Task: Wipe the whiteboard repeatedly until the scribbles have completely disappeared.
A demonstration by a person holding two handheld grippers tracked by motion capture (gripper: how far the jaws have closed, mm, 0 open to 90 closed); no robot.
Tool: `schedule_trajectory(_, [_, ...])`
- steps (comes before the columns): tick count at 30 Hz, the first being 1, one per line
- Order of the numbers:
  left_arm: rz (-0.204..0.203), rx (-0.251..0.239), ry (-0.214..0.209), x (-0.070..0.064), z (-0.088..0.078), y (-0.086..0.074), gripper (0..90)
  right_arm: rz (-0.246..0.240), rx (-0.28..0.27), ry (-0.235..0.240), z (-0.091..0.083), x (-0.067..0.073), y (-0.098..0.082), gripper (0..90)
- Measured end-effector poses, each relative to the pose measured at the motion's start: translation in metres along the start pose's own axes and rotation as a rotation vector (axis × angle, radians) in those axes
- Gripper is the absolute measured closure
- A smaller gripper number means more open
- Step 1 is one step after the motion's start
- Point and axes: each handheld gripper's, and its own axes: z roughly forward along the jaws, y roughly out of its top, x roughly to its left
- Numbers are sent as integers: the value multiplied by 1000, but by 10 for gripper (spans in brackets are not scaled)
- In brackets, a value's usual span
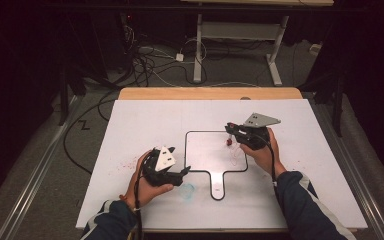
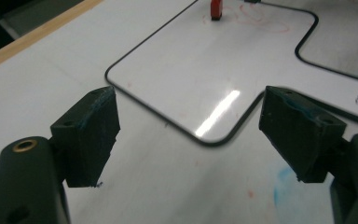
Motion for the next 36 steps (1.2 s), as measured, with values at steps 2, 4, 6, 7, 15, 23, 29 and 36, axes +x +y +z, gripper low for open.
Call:
schedule_trajectory(2, [-15,12,6,2,-7,-9,194,3,-4,-2,5,-1,2,813])
schedule_trajectory(4, [-21,33,17,5,-12,-17,194,2,-6,-6,8,-1,3,813])
schedule_trajectory(6, [-37,45,21,8,-16,-24,194,-6,-8,-9,11,-2,3,813])
schedule_trajectory(7, [-41,52,25,9,-17,-26,194,-7,-9,-7,12,-3,4,813])
schedule_trajectory(15, [-62,78,26,11,-27,-40,194,-36,-6,2,17,0,6,813])
schedule_trajectory(23, [-56,87,9,8,-27,-42,194,-11,31,5,3,-4,4,815])
schedule_trajectory(29, [-57,92,2,8,-26,-41,194,-6,56,26,-10,-4,1,815])
schedule_trajectory(36, [-56,94,-2,7,-26,-41,195,13,66,54,-26,-3,-4,815])
